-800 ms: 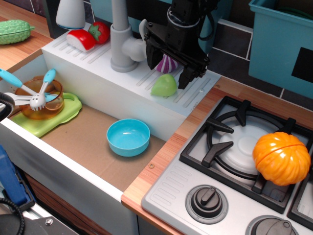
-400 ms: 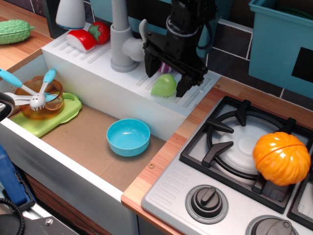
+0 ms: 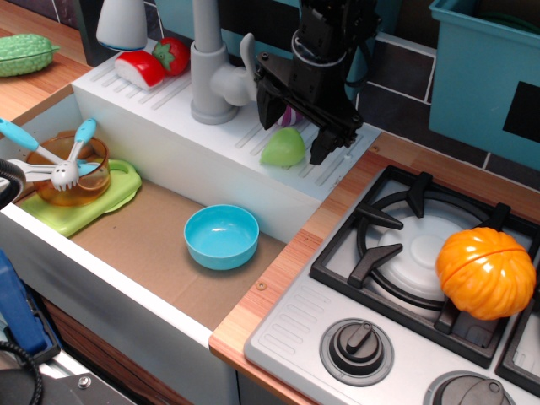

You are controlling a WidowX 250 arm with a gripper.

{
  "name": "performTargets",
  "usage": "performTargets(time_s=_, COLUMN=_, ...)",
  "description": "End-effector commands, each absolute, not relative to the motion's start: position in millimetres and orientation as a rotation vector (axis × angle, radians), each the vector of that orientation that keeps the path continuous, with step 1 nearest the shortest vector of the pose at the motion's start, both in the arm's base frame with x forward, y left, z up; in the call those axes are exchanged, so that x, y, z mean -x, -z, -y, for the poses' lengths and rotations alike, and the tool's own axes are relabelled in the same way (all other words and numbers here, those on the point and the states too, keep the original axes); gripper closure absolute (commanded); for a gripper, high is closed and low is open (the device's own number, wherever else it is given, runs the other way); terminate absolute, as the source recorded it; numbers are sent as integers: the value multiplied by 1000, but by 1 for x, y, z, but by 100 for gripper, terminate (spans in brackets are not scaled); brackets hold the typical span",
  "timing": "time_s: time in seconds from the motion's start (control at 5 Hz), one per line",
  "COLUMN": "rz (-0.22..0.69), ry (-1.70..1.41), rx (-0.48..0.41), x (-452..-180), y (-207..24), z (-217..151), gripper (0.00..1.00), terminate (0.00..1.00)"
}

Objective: Put pear in bowl

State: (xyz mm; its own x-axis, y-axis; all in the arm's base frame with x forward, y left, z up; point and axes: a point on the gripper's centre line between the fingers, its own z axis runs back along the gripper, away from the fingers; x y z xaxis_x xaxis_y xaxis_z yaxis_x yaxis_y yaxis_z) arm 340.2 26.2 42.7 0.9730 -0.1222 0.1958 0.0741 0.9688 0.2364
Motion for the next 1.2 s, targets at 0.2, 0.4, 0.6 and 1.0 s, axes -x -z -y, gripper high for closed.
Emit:
performTargets(time_s=0.2, rz=294, ry=124, rx=-220, x=-347, y=-37, z=-40, gripper=0, terminate=0)
performTargets(time_s=0.4, rz=317, ry=133, rx=-226, x=-348, y=-30, z=-44, gripper=0, terminate=0)
performTargets(time_s=0.6, rz=333, ry=143, rx=-231, x=-351, y=-27, z=-48, gripper=0, terminate=0)
performTargets(time_s=1.0, rz=355, ry=106, rx=-210, x=-358, y=-21, z=-51, gripper=100, terminate=0)
